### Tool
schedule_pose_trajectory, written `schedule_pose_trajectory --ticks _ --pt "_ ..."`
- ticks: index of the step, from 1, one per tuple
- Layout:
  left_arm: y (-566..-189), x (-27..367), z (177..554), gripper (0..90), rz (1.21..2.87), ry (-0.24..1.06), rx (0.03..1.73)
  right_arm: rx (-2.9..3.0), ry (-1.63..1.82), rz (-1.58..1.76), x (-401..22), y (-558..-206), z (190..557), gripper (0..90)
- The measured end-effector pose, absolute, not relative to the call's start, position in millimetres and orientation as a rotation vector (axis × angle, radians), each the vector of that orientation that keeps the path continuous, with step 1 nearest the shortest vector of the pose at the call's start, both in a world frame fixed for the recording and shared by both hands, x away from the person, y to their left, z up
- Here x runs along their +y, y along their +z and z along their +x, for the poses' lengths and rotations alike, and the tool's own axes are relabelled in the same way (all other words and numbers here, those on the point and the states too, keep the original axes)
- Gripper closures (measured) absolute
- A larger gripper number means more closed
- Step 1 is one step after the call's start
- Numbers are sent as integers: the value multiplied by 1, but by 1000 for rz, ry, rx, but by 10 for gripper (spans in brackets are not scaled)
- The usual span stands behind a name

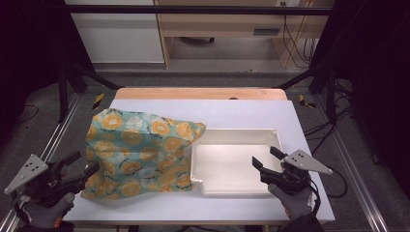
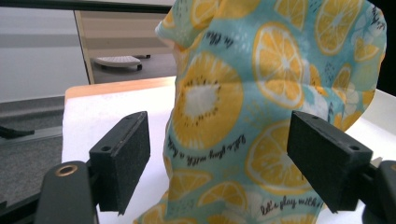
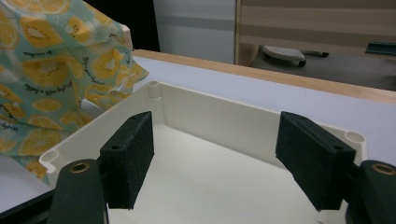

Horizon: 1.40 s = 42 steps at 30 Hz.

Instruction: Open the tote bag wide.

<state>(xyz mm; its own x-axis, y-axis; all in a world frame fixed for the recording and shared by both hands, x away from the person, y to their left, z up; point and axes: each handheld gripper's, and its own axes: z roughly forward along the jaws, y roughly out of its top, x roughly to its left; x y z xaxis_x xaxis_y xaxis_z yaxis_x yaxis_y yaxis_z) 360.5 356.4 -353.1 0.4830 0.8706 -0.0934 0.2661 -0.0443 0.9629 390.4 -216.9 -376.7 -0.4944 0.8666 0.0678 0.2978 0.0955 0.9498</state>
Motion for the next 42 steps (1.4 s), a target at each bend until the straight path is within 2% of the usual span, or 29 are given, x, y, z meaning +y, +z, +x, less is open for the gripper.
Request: schedule_pose_trajectory --ticks 19,32,41,42 --pt "-323 347 370 223 1555 670 982 1917 1479 1033 -164 -356 404 289" --pt "-320 340 380 293 1572 657 1000 1981 1575 928 -112 -338 411 305" --pt "-327 338 386 381 1611 633 1027 2028 1620 846 -73 -330 417 318" --pt "-328 338 386 414 1614 641 1033 2053 1617 819 -62 -330 419 326"
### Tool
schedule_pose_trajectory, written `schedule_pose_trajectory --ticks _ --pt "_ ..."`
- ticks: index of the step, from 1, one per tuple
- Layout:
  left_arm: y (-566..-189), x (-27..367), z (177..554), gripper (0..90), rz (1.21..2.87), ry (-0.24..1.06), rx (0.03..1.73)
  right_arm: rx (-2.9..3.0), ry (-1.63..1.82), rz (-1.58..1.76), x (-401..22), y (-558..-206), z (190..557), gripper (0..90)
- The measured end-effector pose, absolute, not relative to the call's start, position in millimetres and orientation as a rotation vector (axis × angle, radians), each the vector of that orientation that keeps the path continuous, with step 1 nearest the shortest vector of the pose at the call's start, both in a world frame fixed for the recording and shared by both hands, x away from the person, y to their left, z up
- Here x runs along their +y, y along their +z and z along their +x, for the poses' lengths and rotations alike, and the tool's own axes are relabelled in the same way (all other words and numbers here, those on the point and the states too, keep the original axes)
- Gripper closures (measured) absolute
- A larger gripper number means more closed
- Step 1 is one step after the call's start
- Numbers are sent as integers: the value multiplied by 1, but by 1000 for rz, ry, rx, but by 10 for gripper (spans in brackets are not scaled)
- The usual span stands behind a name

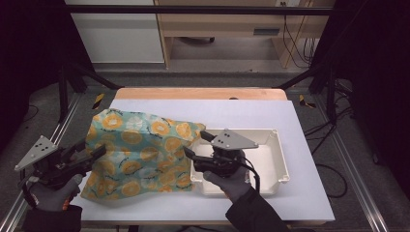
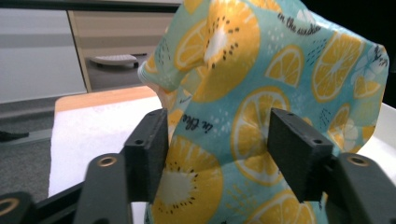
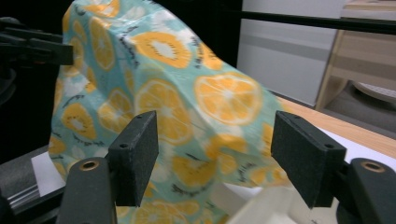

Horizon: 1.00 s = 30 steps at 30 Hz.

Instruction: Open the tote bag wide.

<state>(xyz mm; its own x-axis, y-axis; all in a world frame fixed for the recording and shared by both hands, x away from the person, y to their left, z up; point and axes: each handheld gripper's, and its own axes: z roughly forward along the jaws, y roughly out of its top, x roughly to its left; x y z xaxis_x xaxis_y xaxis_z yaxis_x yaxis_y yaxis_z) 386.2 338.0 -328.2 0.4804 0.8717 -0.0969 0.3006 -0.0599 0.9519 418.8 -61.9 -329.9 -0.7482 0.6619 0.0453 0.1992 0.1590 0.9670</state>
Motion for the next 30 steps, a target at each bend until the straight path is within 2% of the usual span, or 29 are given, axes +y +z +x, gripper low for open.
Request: schedule_pose_trajectory --ticks 2,4,5,8,9,11,16,21,30 --pt "-329 338 386 437 1618 646 1039 2058 1613 814 -58 -330 420 331" --pt "-329 339 386 508 1621 638 1042 2070 1601 797 -47 -329 422 356" --pt "-329 340 386 572 1620 642 1061 2072 1594 787 -41 -329 425 390" --pt "-330 342 385 631 1617 630 1064 2077 1590 774 -35 -327 426 432" --pt "-330 343 385 698 1618 626 1067 2085 1573 770 -30 -326 427 504" --pt "-330 344 385 720 1618 619 1067 2090 1570 765 -29 -325 428 526" --pt "-330 344 383 835 1627 631 1077 2107 1543 783 -24 -324 429 716" --pt "-331 346 383 878 1618 623 1083 2119 1546 792 -25 -323 430 883" --pt "-328 351 377 882 1601 609 1067 2105 1602 752 -26 -312 425 900"
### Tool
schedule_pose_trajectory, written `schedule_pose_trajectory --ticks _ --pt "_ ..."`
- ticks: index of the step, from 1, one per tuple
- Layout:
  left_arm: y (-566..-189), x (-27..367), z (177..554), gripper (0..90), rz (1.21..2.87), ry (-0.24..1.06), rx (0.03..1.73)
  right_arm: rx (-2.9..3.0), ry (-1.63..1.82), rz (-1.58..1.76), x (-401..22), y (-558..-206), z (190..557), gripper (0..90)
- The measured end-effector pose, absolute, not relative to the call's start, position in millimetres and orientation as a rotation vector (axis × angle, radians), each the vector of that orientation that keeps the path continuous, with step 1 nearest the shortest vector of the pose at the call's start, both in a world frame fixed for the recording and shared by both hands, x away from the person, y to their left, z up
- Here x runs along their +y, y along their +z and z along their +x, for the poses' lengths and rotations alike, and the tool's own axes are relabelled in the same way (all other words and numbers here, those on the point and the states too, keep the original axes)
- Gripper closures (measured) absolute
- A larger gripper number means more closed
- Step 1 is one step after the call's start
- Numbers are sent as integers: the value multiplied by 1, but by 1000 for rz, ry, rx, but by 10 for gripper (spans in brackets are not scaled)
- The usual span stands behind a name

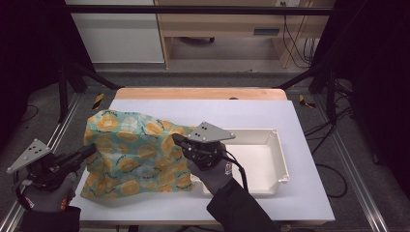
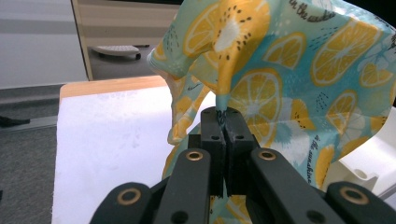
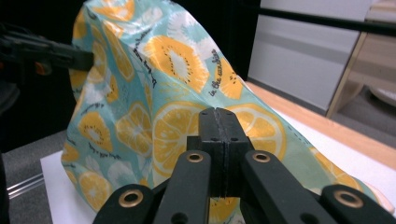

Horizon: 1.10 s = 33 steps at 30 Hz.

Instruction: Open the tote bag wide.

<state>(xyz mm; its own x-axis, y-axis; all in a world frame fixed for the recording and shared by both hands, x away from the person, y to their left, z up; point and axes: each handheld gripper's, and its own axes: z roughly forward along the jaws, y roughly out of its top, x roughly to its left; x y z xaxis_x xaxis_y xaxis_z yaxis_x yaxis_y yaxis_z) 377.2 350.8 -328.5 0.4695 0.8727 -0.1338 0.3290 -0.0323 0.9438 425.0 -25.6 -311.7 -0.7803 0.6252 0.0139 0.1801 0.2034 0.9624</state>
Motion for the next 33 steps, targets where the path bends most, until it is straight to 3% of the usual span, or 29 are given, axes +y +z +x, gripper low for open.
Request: schedule_pose_trajectory --ticks 11,19,33 --pt "-326 355 358 899 1614 600 1032 2140 1708 598 -20 -299 400 900" --pt "-337 357 350 898 1640 587 1044 2254 1678 539 -10 -317 386 900" --pt "-359 357 350 898 1686 547 1072 2366 1586 608 4 -357 399 900"
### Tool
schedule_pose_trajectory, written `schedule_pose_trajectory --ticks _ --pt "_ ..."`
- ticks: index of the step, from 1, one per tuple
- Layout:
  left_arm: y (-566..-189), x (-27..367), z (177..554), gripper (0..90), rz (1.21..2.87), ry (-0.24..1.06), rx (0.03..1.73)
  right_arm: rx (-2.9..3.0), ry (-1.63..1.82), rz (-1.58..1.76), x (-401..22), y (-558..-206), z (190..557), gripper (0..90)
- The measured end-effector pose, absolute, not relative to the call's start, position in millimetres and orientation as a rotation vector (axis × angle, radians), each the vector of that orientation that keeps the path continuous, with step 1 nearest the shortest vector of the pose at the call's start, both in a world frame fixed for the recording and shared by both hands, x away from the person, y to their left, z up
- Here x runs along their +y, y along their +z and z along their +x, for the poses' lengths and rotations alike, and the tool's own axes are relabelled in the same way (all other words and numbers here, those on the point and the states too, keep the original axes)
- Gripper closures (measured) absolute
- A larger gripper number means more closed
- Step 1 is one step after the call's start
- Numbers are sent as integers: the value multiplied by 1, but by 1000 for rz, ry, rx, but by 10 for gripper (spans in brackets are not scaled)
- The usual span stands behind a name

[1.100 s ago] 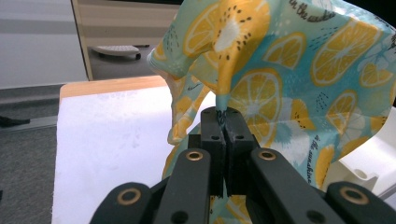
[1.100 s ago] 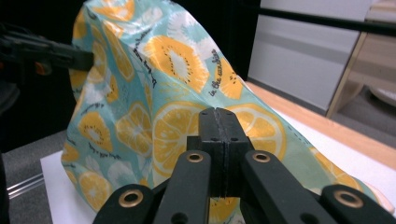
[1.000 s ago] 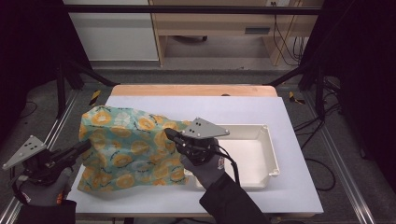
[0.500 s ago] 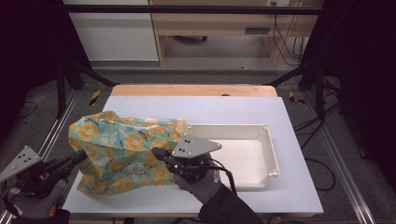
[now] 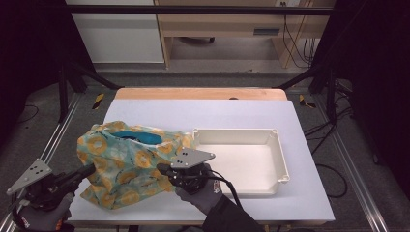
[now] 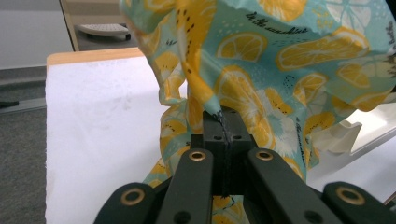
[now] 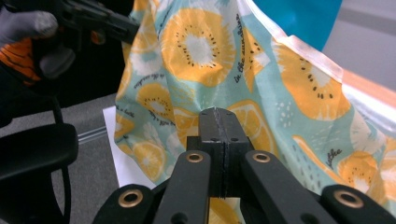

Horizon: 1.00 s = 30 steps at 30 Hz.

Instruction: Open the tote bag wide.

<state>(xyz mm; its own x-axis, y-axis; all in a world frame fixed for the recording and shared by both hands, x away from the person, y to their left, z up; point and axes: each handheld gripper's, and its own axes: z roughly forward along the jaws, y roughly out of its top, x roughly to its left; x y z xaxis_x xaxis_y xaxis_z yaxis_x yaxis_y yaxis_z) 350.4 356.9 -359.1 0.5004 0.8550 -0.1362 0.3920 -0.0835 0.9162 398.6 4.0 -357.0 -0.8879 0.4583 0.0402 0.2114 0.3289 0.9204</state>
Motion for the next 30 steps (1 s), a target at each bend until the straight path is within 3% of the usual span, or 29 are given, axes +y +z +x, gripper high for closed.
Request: schedule_pose_trajectory --ticks 2,9,10,13,14,17,19,22,23,25,30 --pt "-361 357 351 899 1687 544 1075 2373 1580 610 5 -359 399 896" --pt "-364 360 352 899 1686 535 1088 2343 1639 603 -4 -350 395 758" --pt "-364 360 352 899 1686 535 1090 2295 1663 607 -10 -341 394 703" --pt "-364 361 352 899 1684 534 1093 2243 1682 627 -17 -334 395 660" --pt "-364 361 352 899 1683 532 1094 2211 1688 663 -22 -330 399 594" --pt "-364 362 352 899 1680 532 1095 2213 1629 688 -21 -337 406 573" --pt "-364 362 352 899 1678 532 1094 2222 1610 693 -19 -340 409 576" --pt "-363 363 352 883 1669 535 1091 2264 1562 706 -13 -352 417 775" --pt "-362 364 351 883 1663 538 1088 2264 1562 706 -13 -352 417 775" --pt "-359 365 350 841 1641 539 1081 2262 1562 683 -12 -353 415 895" --pt "-344 369 344 661 1586 580 1065 2282 1582 630 -12 -348 408 900"
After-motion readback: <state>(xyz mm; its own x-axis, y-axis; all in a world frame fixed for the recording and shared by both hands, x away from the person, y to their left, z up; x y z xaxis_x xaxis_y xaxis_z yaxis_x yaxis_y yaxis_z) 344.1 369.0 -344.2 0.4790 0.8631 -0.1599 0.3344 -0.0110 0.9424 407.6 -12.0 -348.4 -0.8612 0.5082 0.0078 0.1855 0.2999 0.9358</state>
